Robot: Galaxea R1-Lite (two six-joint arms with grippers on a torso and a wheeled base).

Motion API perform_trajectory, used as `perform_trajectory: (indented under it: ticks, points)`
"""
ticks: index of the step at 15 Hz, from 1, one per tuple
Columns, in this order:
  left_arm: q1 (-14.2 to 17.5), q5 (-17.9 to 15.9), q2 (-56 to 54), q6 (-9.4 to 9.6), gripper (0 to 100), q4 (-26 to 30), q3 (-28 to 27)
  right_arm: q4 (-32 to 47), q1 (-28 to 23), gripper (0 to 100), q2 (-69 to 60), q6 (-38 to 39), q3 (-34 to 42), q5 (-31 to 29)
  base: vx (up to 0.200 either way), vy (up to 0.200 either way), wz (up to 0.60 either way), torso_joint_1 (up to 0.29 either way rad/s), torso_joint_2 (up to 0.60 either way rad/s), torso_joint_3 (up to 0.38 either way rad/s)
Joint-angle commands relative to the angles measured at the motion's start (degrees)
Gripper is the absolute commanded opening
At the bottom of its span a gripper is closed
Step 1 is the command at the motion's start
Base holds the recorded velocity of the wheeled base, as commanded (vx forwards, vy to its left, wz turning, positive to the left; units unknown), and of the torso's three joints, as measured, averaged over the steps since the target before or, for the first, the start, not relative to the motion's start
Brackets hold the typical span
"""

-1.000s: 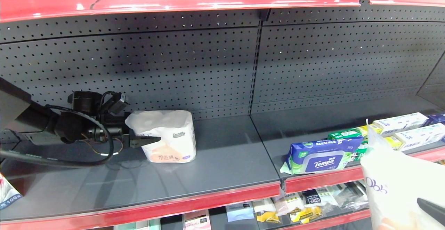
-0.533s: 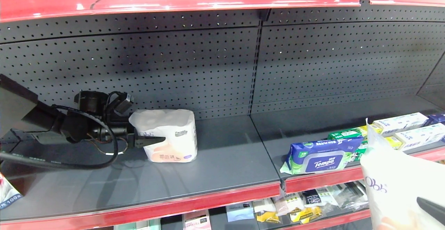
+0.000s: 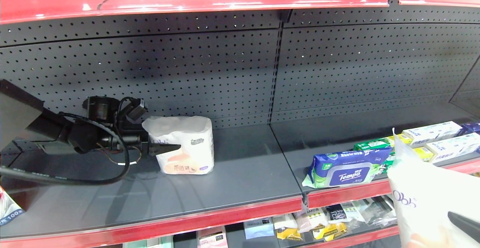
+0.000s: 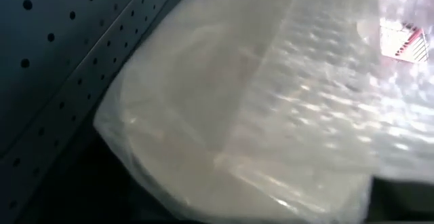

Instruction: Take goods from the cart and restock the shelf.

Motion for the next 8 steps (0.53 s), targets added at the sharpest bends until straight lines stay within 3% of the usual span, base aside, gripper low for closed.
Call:
perform_trajectory:
  ticks: [1, 6, 8]
  points:
    - [0.0, 0.0, -0.2, -0.06, 0, -0.1, 0.1, 0.0, 0.0, 0, 0.1, -0.1, 0.1, 0.0, 0.000, 0.000, 0.00, 0.000, 0.00, 0.000]
    - [0.0, -0.2, -1.6, -0.15, 0, 0.1, 1.6, -0.1, 0.0, 0, 0.5, -0.1, 0.0, 0.0, 0.000, 0.000, 0.00, 0.000, 0.00, 0.000]
    - [0.1, -0.2, -4.3, -0.41, 0, 0.3, 4.7, -0.1, 0.0, 0, 0.7, -0.1, -0.3, 0.0, 0.000, 0.000, 0.00, 0.000, 0.00, 0.000]
